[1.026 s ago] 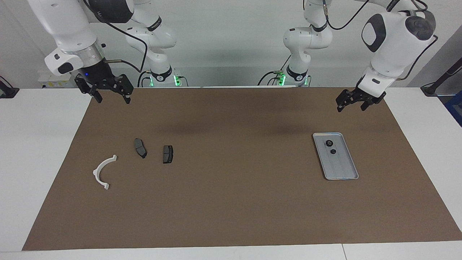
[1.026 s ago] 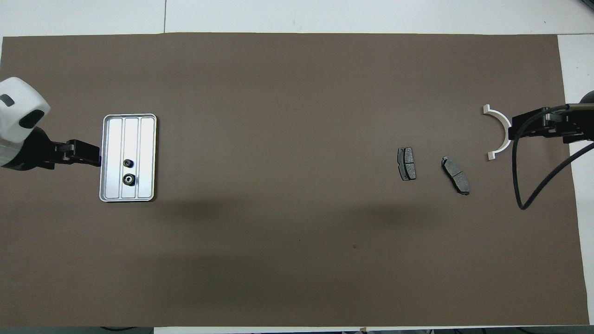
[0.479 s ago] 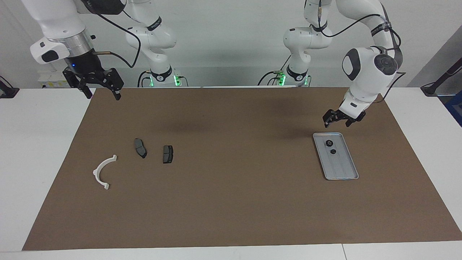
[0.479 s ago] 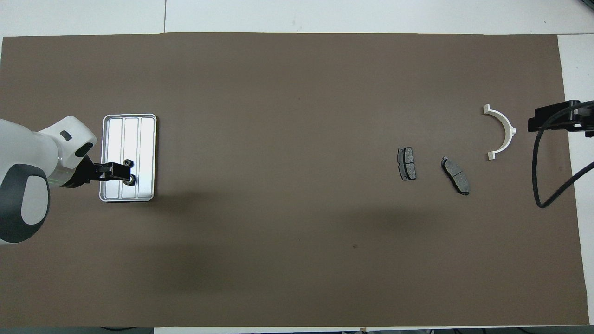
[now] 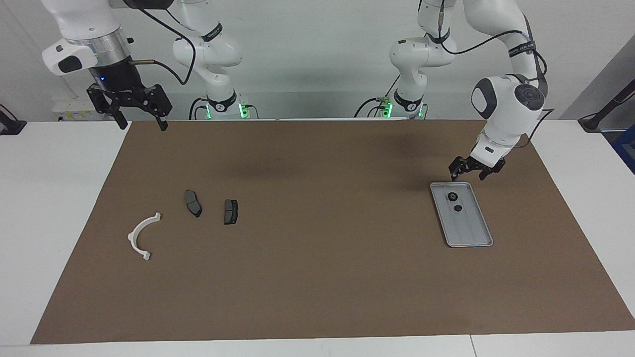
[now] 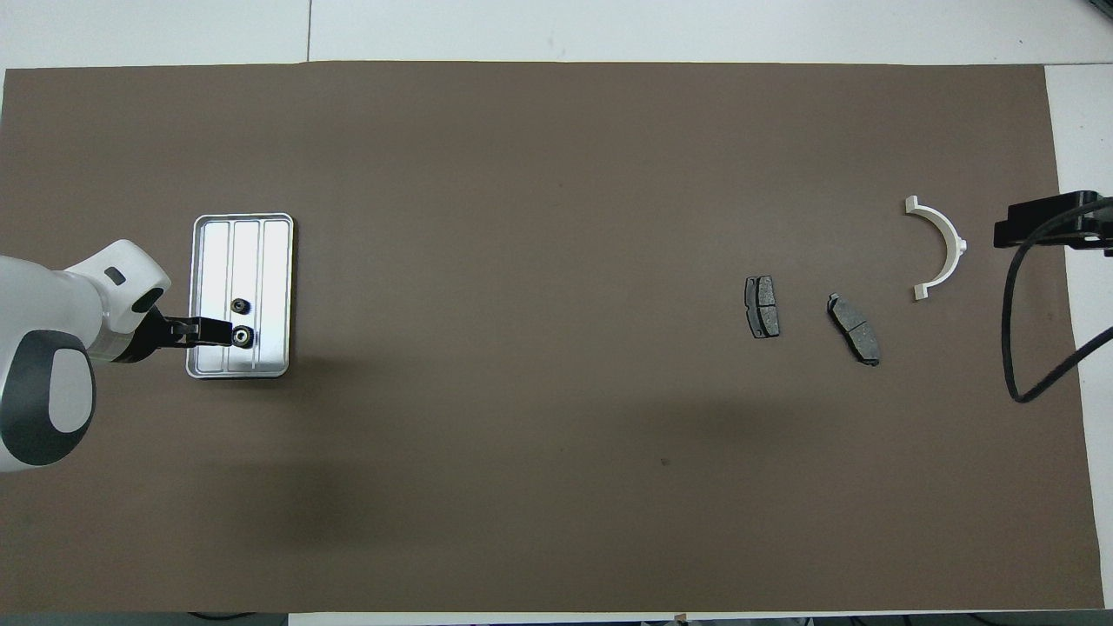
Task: Place bearing gear from tray to pile
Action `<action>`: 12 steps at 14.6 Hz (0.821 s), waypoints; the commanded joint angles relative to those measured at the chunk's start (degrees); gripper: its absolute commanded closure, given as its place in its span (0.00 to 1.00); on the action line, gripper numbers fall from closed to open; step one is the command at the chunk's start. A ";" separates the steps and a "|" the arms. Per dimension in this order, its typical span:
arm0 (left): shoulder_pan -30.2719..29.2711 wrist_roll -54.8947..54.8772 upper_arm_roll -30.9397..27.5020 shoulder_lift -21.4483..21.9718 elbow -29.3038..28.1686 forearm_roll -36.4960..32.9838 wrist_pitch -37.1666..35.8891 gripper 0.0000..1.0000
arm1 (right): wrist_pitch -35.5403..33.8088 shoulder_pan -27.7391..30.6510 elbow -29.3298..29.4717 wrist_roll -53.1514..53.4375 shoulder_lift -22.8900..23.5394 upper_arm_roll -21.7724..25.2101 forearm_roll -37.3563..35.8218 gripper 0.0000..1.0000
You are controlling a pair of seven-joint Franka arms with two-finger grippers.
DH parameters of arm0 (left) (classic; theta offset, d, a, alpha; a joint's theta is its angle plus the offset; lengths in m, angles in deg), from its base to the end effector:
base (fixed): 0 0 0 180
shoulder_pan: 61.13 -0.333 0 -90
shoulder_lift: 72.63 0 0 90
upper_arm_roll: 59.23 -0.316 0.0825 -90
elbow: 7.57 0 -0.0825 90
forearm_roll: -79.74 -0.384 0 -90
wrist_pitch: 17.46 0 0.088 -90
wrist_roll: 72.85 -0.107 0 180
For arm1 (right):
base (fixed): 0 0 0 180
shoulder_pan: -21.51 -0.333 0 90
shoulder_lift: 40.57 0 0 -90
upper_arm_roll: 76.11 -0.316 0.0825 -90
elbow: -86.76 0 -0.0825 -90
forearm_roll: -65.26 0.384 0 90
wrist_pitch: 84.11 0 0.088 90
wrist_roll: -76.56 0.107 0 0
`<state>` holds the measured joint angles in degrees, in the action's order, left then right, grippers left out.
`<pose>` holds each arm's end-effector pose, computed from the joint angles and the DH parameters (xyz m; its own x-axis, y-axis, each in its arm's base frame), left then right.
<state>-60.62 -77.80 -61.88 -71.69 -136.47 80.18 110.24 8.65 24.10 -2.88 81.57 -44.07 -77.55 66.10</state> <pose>0.5180 0.0191 0.3717 0.9990 -0.0443 -0.0040 -0.0443 -0.9990 0.0072 0.5403 -0.0089 0.6655 0.9877 -0.1077 0.1137 -0.1058 -0.9941 -0.0231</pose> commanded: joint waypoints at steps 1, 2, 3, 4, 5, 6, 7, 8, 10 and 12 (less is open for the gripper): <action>-0.34 -0.67 0.28 -1.90 -1.35 -0.26 3.86 0.02 | 0.67 0.31 -0.45 0.79 -0.71 -0.23 0.47 0.00; -0.34 -0.58 0.28 -2.95 -1.52 -0.18 5.09 0.02 | 0.14 0.31 -0.54 0.79 -0.80 -0.23 0.47 0.00; -0.08 -0.58 0.28 -3.48 -1.52 -0.18 6.15 0.02 | 0.23 0.66 -0.63 0.88 -0.89 -0.15 0.47 0.00; 0.10 -0.41 0.28 -4.53 -1.52 -0.26 6.85 0.02 | -0.04 0.75 -0.63 0.44 -0.89 -0.06 0.47 0.00; 0.28 -0.32 0.28 -5.23 -1.52 -0.18 7.82 0.02 | 0.05 0.75 -0.54 0.35 -0.89 -0.06 0.47 0.00; 0.36 -0.23 0.28 -5.59 -1.52 -0.18 8.52 0.02 | 0.66 0.49 -0.54 0.61 -0.89 -0.06 0.47 0.00; 0.37 -0.23 0.28 -6.64 -1.52 -0.26 9.14 0.03 | 0.67 0.13 -0.54 0.61 -0.89 -0.14 0.47 0.00; 0.45 -0.23 0.28 -7.08 -1.52 -0.18 9.93 0.03 | 0.14 -0.04 -0.97 0.61 -1.15 -0.32 0.47 0.00; 0.63 -0.14 0.28 -8.48 -1.52 -0.18 11.34 0.03 | -0.04 0.04 -1.68 0.70 -1.77 -0.41 0.38 0.00; 0.72 0.12 0.28 -8.93 -1.52 -0.18 11.96 0.03 | 0.14 0.13 -1.59 0.26 -1.68 -0.41 0.38 0.00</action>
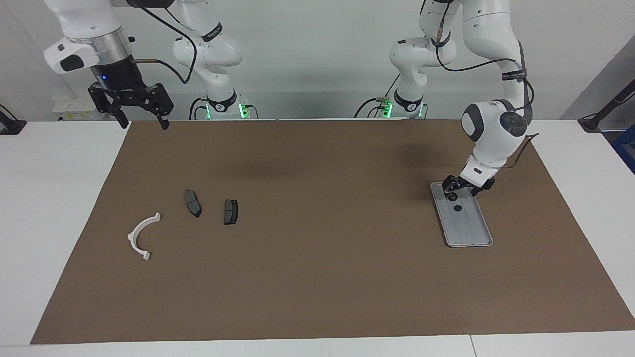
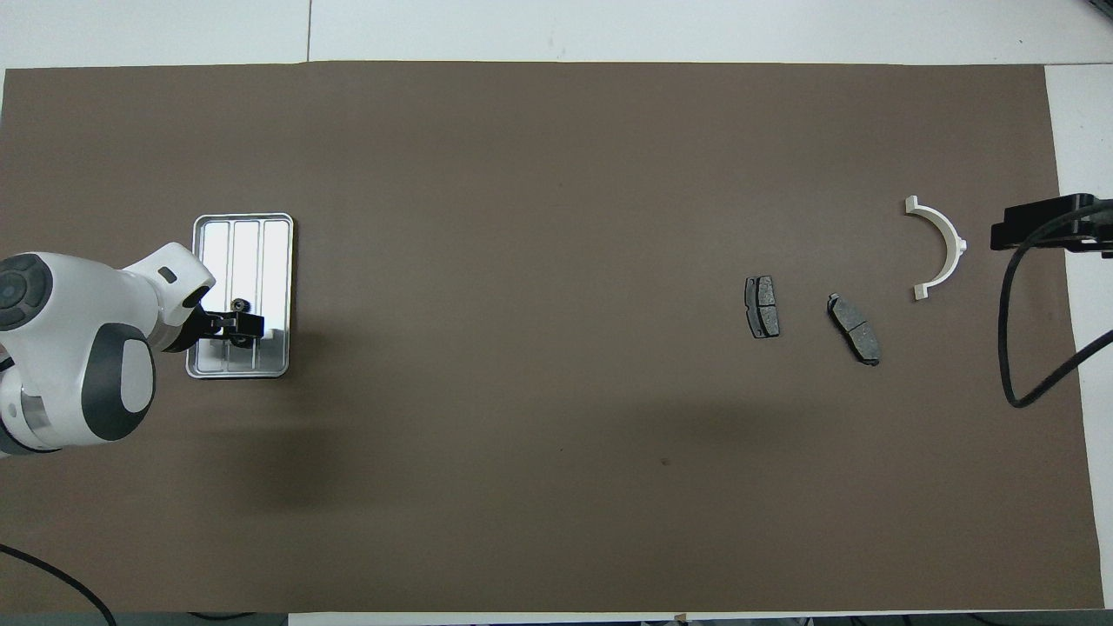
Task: Place bearing gear from tray to pile
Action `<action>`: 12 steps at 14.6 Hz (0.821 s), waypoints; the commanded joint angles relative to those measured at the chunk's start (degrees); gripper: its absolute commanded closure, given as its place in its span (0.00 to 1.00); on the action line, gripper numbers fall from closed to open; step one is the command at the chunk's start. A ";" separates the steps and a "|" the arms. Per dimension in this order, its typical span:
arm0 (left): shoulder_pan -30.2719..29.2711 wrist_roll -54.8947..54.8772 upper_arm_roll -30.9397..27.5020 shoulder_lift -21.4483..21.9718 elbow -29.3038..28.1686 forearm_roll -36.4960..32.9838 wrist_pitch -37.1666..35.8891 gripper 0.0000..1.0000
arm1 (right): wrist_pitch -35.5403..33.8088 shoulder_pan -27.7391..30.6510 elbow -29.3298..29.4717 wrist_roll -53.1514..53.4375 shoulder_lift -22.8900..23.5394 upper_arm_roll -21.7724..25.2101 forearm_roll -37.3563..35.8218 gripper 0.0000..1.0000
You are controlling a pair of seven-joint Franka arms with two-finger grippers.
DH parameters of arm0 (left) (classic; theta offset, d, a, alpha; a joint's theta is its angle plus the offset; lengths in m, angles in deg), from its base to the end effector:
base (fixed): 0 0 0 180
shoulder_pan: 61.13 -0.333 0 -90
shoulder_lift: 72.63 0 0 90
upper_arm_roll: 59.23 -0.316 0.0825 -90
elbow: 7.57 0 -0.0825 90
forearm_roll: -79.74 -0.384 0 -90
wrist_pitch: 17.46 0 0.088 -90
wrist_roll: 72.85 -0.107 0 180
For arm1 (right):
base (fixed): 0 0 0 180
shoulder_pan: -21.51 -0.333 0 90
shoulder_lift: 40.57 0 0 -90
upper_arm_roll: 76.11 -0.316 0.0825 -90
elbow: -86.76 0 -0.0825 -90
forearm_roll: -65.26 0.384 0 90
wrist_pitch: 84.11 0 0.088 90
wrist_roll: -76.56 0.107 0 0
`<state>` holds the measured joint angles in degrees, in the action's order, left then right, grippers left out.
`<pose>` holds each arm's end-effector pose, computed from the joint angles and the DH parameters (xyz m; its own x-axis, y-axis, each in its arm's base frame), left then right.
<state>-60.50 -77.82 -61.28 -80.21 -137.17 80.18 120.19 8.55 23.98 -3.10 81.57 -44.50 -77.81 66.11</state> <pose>0.5337 0.0131 0.3035 0.9984 -0.0566 0.0083 -0.0566 -0.9984 -0.0002 0.5377 -0.0051 0.6675 0.9881 -0.1011 0.1156 -0.0991 -0.9948 -0.0229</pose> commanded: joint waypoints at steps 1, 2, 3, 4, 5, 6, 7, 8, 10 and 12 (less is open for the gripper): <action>0.69 0.22 -0.33 -0.67 -0.83 -0.18 2.01 0.04 | 0.07 0.16 -1.37 0.26 -1.34 -0.15 0.38 0.00; 0.69 0.22 -0.24 -0.67 -0.83 -0.18 1.92 0.05 | -0.19 0.08 -1.46 0.35 -1.34 -0.15 0.38 0.00; 0.69 0.22 -0.24 -0.67 -0.83 -0.18 1.57 0.06 | -1.07 -0.01 -1.55 0.44 -1.43 -0.23 0.38 0.00; 0.87 0.31 -0.24 -0.59 -0.83 -0.18 1.13 0.08 | -1.68 -0.01 -1.55 0.61 -1.43 -0.32 0.47 0.00; 0.95 0.22 -0.24 -0.59 -0.83 -0.18 0.87 0.10 | -1.78 -0.01 -1.64 0.70 -1.52 -0.32 0.56 0.00; 1.04 0.31 -0.24 -0.59 -0.83 -0.18 0.87 0.13 | -1.78 -0.01 -1.55 0.70 -1.52 -0.32 0.56 0.00; 1.04 0.31 -0.24 -0.50 -0.83 -0.18 0.78 0.16 | -1.69 -0.01 -1.37 0.70 -1.43 -0.58 0.56 0.00; 1.04 0.40 -0.24 -0.50 -0.74 -0.18 0.26 0.21 | -1.60 -0.01 -1.29 0.70 -1.43 -0.93 0.56 0.00; 1.13 2.41 -0.24 -0.50 -0.74 -0.09 -0.28 0.35 | -1.69 -0.01 -1.72 0.79 -1.52 -0.94 0.56 0.00; 1.74 4.70 -0.24 -0.41 -0.65 -0.09 -1.15 0.50 | -1.69 -0.01 -2.34 0.79 -1.52 -1.02 0.56 0.00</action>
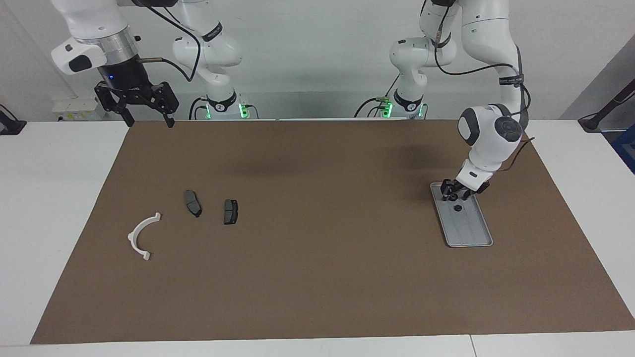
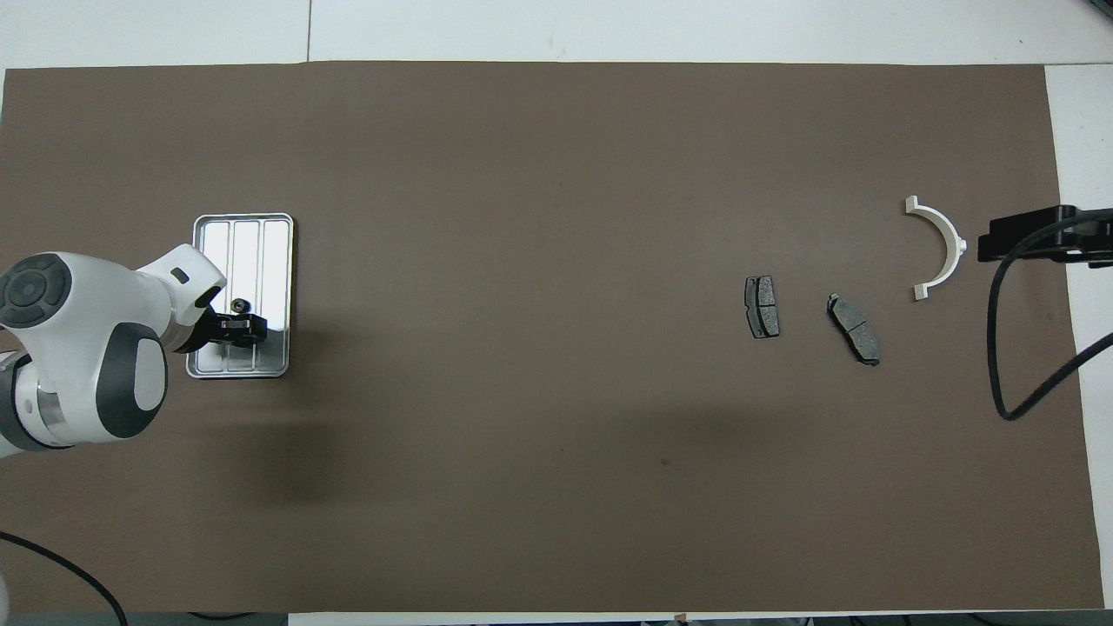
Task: Place bearing gear from tray to pile
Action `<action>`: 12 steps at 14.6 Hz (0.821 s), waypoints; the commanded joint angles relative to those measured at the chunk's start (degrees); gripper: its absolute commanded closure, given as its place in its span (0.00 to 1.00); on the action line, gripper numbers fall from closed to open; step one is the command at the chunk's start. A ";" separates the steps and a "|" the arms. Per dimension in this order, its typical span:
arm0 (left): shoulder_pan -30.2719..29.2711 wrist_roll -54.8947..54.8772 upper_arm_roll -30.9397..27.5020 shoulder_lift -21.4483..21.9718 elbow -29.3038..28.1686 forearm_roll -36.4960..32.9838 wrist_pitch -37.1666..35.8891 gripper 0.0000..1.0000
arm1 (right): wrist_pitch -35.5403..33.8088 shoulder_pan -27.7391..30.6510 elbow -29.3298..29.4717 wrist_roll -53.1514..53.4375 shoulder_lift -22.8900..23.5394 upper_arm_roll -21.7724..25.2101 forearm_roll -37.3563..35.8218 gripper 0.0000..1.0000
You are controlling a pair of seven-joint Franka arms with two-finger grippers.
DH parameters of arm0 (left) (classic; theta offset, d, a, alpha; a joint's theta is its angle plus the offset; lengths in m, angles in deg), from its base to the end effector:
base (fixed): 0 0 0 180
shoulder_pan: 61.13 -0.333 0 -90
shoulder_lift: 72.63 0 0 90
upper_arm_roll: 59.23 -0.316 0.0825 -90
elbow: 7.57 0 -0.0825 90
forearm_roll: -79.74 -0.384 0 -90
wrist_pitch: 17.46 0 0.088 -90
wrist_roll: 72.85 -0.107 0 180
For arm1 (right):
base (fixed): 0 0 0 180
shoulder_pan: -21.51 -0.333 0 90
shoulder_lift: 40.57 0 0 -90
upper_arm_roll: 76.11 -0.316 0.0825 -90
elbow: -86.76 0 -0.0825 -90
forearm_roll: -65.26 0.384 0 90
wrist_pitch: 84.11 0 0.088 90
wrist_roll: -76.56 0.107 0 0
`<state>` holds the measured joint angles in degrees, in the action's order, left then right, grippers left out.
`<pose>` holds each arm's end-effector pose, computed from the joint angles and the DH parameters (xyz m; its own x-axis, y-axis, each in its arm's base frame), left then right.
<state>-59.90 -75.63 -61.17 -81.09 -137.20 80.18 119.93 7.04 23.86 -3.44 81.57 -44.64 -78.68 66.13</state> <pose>0.5326 0.0065 0.2947 0.9995 -0.0308 -0.0121 -0.0308 -0.9995 0.0007 0.5345 0.0046 0.6634 0.9928 -0.0837 0.0861 -0.0823 -0.9964 -0.0196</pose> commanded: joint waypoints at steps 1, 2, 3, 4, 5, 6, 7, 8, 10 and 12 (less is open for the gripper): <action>1.23 2.61 -0.35 0.46 -0.28 0.26 -1.59 0.58 | -0.36 0.11 -2.00 0.88 -1.38 -0.25 0.54 0.00; 1.14 2.61 -0.35 0.46 -0.01 0.44 -2.30 0.67 | -0.18 0.11 -2.00 0.88 -1.38 -0.25 0.54 0.00; 1.14 2.70 -0.35 0.38 0.43 0.52 -2.82 0.77 | -0.10 0.02 -2.09 0.88 -1.38 -0.34 0.54 0.00; 1.14 2.96 -0.35 0.38 0.87 1.22 -3.44 0.87 | -0.44 0.02 -2.52 0.79 -1.73 -0.60 0.54 0.00; 1.14 3.13 -0.35 0.29 1.65 2.45 -4.14 0.95 | -1.06 0.02 -3.66 0.61 -2.52 -1.30 0.54 0.00; 1.05 3.14 -0.35 0.11 2.97 3.33 -5.63 1.00 | -1.15 0.02 -4.36 0.53 -2.79 -1.48 0.54 0.00; 0.96 3.14 -0.35 -0.41 4.89 3.51 -7.56 1.00 | -1.06 0.02 -5.07 0.96 -3.40 -1.57 0.54 0.00; 0.96 3.14 -0.35 -1.02 8.05 3.51 -10.45 1.00 | -0.80 -0.07 -5.60 1.14 -3.58 -2.00 0.54 0.00; 1.31 5.58 -0.44 -1.90 17.08 3.60 -19.40 1.00 | -0.01 -0.94 -6.56 3.14 -3.67 -2.88 0.54 0.00; 4.81 13.47 -0.44 -3.48 25.36 3.60 -25.83 1.00 | 2.62 -3.31 -8.23 7.71 -3.32 -2.89 0.54 0.00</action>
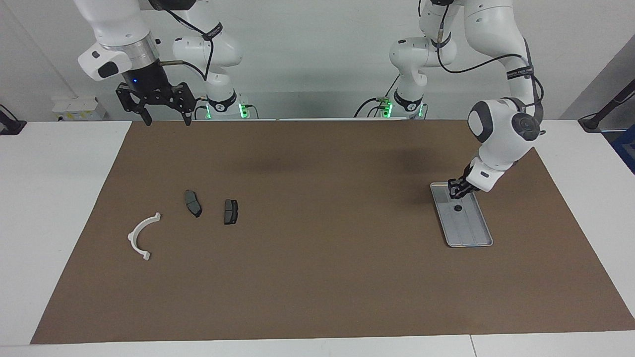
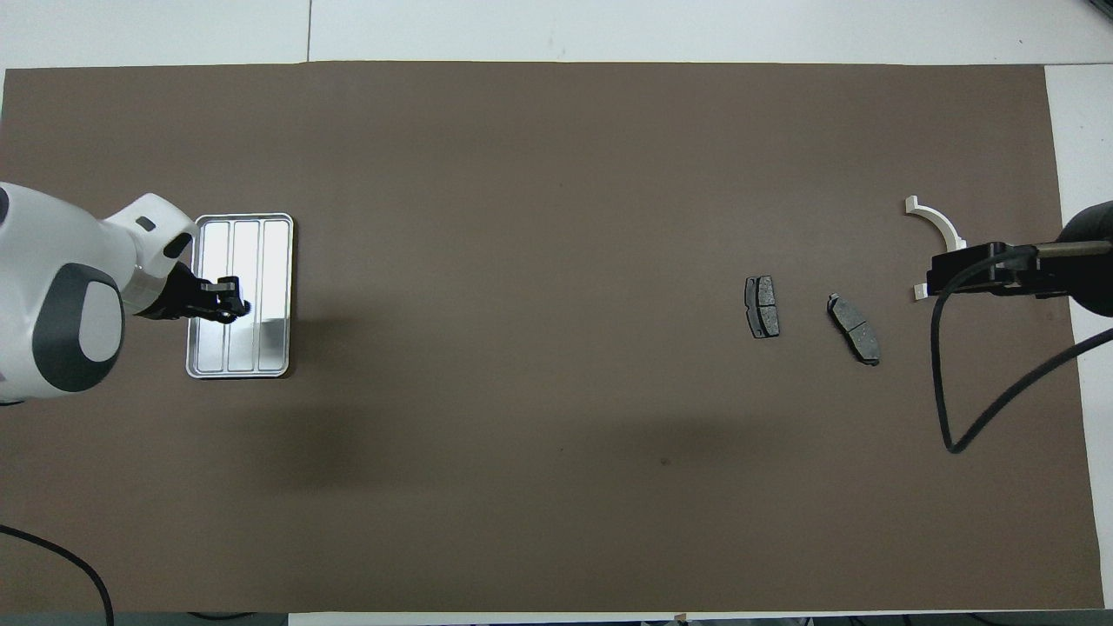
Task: Place bearing gear from tray to pile
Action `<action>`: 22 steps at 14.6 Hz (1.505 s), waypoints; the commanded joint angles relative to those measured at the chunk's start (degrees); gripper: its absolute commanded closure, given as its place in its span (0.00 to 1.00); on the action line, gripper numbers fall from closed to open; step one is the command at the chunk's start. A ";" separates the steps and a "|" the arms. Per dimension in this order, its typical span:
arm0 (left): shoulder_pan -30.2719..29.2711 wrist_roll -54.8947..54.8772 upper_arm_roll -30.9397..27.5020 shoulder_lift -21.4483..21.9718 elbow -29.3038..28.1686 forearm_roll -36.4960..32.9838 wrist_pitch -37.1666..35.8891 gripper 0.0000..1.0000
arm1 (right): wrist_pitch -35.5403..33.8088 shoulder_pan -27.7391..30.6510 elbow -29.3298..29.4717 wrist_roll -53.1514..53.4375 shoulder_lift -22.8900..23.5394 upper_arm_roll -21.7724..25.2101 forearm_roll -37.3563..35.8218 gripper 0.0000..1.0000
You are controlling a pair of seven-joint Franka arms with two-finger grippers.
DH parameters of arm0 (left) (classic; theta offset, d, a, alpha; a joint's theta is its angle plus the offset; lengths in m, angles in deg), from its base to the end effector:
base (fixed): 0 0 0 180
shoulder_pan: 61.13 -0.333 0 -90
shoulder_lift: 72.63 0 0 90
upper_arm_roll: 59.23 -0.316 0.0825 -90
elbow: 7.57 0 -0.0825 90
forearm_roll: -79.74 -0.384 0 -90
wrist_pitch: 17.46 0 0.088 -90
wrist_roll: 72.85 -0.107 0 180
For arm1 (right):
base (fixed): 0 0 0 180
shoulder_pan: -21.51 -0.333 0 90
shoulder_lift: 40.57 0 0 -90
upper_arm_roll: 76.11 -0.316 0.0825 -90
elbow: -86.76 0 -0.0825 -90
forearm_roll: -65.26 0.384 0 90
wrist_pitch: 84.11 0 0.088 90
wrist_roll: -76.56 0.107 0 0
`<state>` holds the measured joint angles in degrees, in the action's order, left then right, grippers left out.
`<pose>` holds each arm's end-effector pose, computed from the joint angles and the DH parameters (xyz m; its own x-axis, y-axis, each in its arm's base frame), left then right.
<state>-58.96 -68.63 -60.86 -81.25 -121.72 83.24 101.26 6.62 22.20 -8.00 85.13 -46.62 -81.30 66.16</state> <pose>0.5767 -0.0090 0.3817 0.9928 0.0934 -0.0745 0.0966 -0.9944 0.0417 0.5207 0.0453 0.6430 0.9969 -0.0714 0.0335 -0.0710 -0.9974 -0.0113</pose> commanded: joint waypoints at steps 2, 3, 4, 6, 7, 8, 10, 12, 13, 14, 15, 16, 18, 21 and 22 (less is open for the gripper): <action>11.23 19.26 -0.65 -3.33 12.29 0.55 -7.71 1.00 | 6.55 -3.32 -5.77 7.15 -0.37 -0.35 0.50 0.00; 16.58 26.91 -0.74 -3.32 12.64 0.55 -6.84 1.00 | 8.57 -3.94 -6.92 8.12 0.33 -0.35 0.50 0.00; 21.42 33.86 -0.74 -3.41 12.56 0.55 -4.13 1.00 | 9.63 -3.94 -7.36 8.48 1.12 -0.35 0.50 0.00; 29.96 44.16 -0.83 -3.50 12.21 0.37 -0.77 1.00 | 11.30 -3.94 -7.37 8.57 2.70 -0.35 0.50 0.00; 32.87 46.99 -0.83 -3.50 12.03 0.37 -0.24 1.00 | 12.18 -3.86 -7.45 8.66 3.58 -0.35 0.50 0.00; 35.16 48.85 -0.83 -4.02 11.77 0.29 0.37 1.00 | 13.50 -3.51 -7.80 8.57 4.46 -0.26 0.50 0.00; 38.77 53.06 -0.92 -7.96 11.76 -0.15 3.70 1.00 | 15.79 -2.89 -8.24 8.39 5.87 -0.26 0.50 0.00; 39.05 53.88 -0.92 -11.22 11.59 -1.21 7.13 1.00 | 15.97 -1.66 -8.25 8.04 6.49 -0.26 0.50 0.00; 38.96 54.05 -0.92 -11.93 10.72 -1.30 8.54 1.00 | 16.06 -1.48 -8.25 7.95 6.66 -0.26 0.50 0.00; 39.05 54.05 -0.92 -12.02 9.84 -1.38 9.86 1.00 | 16.32 -1.13 -8.33 7.87 6.66 -0.26 0.50 0.00; 38.96 54.05 -1.00 -12.11 9.31 -1.39 10.48 1.00 | 16.41 -0.96 -8.51 7.87 6.66 -0.26 0.50 0.00; 39.05 54.05 -1.01 -12.29 9.13 -1.39 10.92 1.00 | 16.41 -0.87 -8.60 7.78 6.66 -0.26 0.50 0.00; 39.05 54.05 -0.92 -12.38 7.73 -1.56 12.32 1.00 | 16.41 -0.87 -8.68 7.78 6.66 -0.26 0.50 0.00; 39.14 54.14 -0.92 -12.38 4.04 -2.62 16.63 1.00 | 17.28 -1.04 -10.00 7.87 6.23 -0.26 0.50 0.00; 39.49 54.14 -0.92 -12.38 3.60 -2.62 16.90 1.00 | 18.07 -1.04 -10.87 7.87 5.96 -0.26 0.50 0.00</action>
<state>-20.37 -15.55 -61.37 -94.77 -114.92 81.93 115.42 22.18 20.66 -15.97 93.03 -39.28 -81.20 66.17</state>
